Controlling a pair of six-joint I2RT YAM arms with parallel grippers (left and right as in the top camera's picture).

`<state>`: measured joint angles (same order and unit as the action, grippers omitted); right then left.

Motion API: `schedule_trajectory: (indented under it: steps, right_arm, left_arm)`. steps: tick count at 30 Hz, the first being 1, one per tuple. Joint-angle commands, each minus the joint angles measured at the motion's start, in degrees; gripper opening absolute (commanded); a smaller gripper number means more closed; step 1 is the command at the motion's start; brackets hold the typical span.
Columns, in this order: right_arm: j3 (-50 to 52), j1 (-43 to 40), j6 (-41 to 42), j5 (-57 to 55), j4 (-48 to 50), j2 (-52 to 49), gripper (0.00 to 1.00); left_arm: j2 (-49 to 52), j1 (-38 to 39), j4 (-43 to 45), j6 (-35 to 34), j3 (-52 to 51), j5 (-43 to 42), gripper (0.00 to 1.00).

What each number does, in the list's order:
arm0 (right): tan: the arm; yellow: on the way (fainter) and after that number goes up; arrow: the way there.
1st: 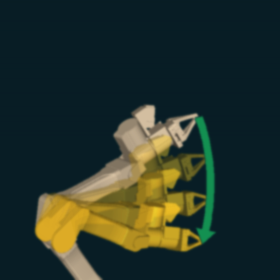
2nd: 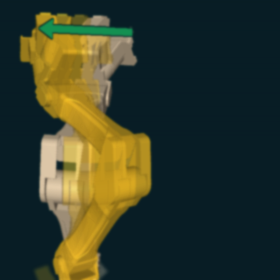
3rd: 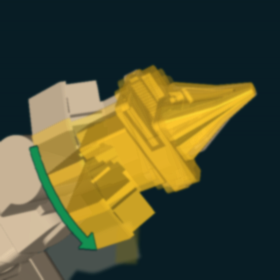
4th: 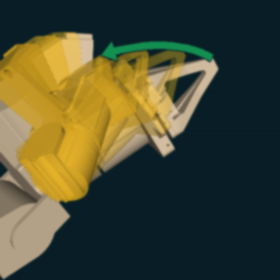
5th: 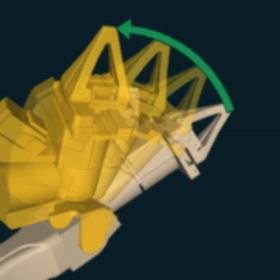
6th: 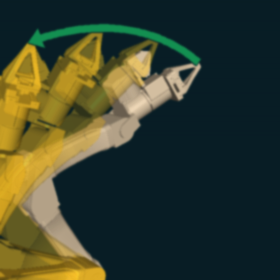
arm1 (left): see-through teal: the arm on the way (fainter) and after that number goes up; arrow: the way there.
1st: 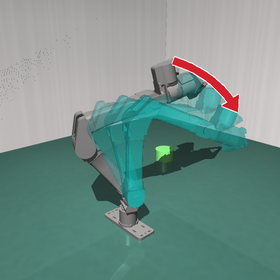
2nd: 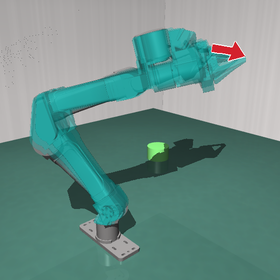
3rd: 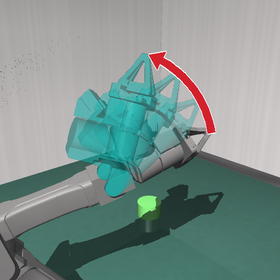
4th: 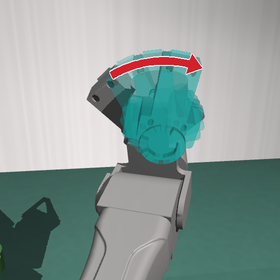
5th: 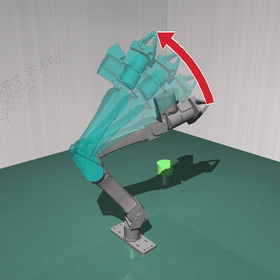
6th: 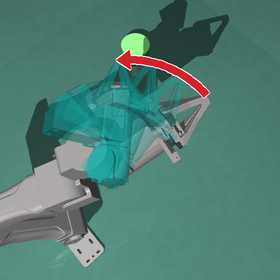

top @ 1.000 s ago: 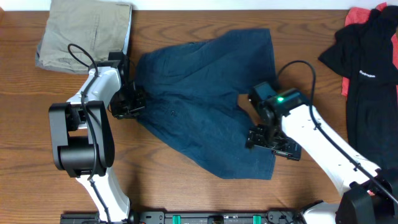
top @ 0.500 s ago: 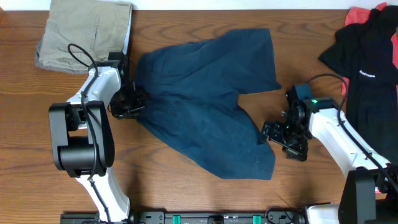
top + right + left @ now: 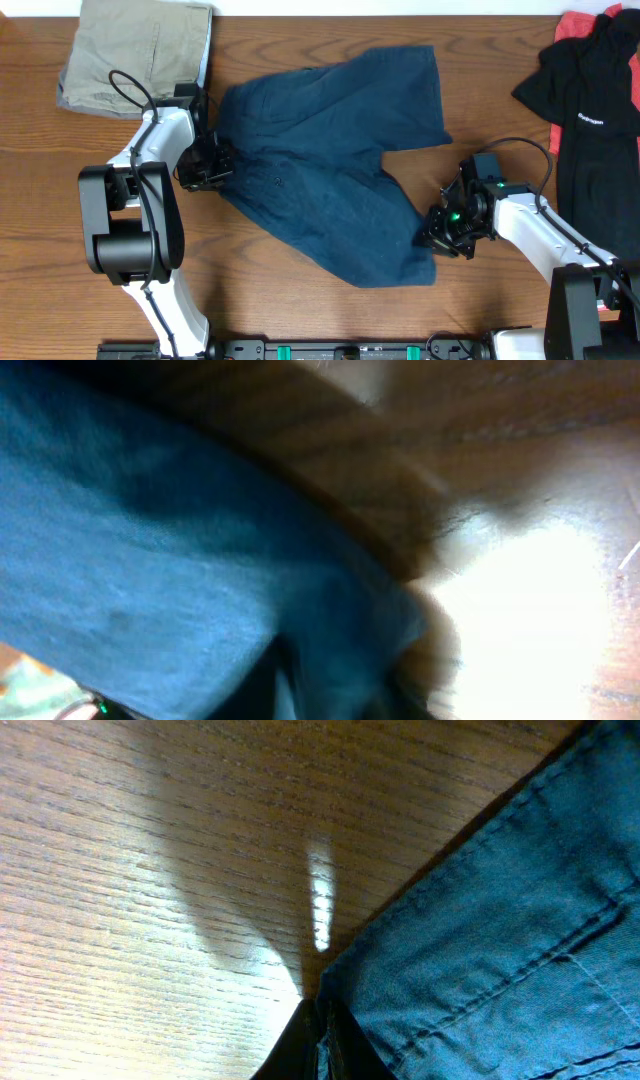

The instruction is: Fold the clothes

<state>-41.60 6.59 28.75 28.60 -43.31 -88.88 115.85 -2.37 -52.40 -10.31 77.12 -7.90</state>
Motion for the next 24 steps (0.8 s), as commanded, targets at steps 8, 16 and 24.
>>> schedule_trajectory:
  steps: [8,16,24]
  right_arm:
    - [-13.9,-4.2,-0.9,-9.1,-9.8,0.0,0.01]
    - [-34.1,-6.4,-6.2,-20.2,-19.1,0.0,0.04]
    - [-36.5,-6.1,-6.3,-20.9,-21.8,-0.7,0.57]
  left_arm:
    - [-4.2,0.0,-6.5,0.0,-0.5,1.2,0.06]
    - [-13.9,0.1,-16.2,-1.6,-0.5,0.3,0.06]
    - [-17.2,0.1,-26.4,-1.6,-0.5,-0.5,0.06]
